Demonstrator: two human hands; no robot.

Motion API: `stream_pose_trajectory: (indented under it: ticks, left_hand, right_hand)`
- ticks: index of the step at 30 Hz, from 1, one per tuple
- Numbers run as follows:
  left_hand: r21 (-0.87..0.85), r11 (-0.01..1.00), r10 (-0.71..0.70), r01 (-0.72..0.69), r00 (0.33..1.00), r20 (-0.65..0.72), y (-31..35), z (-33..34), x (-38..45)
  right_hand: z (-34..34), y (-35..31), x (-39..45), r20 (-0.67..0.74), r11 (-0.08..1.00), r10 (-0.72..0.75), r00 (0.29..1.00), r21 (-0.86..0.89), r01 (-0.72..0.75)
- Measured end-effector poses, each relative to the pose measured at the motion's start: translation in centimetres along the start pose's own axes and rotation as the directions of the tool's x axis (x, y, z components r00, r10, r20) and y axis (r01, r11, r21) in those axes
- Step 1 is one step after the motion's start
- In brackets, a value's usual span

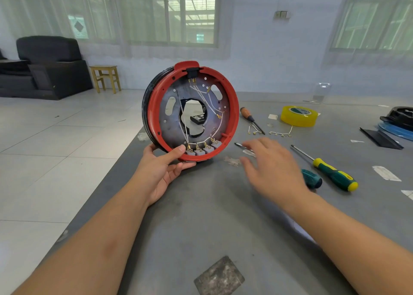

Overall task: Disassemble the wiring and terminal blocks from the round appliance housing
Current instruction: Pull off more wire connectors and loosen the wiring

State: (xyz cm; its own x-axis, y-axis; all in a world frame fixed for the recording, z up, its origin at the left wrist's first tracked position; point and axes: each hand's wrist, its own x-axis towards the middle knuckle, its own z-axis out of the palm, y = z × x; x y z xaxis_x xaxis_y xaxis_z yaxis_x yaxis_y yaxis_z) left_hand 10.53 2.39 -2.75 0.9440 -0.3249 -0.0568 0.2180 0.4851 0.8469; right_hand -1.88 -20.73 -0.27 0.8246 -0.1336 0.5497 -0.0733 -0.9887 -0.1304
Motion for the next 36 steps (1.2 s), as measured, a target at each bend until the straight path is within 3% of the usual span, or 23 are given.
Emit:
stream_pose_trajectory:
  ticks: [3, 6, 19, 28, 36]
  left_hand:
    - [0.015, 1.0, 0.006, -0.007, 1.0, 0.017, -0.1, 0.0, 0.0]
    - [0.015, 1.0, 0.02, -0.02, 0.999, 0.037, -0.1, 0.0, 0.0]
    - [0.044, 0.999, 0.018, -0.018, 1.0, 0.019, -0.1, 0.2, 0.0]
    - [0.05, 0.999, 0.013, -0.014, 0.999, 0.035, 0.0, 0.3, -0.3]
    - [0.038, 0.999, 0.004, -0.005, 1.0, 0.027, 0.1, 0.5, -0.4]
  right_hand:
    - [0.8, -4.2, 2.1, -0.028, 0.963, -0.049, 0.998, 0.266, 0.054]
    - [2.1, -7.4, 4.2, 0.011, 0.928, -0.019, 1.0, 0.373, 0.014]
    - [6.0, -10.5, 6.2, 0.087, 0.861, 0.273, 0.958, 0.421, -0.284]
    - [5.9, -10.6, 5.8, 0.029, 0.806, 0.32, 0.947, 0.517, -0.288]
    - [5.9, -10.2, 5.6, -0.051, 0.85, 0.257, 0.965, 0.487, -0.201]
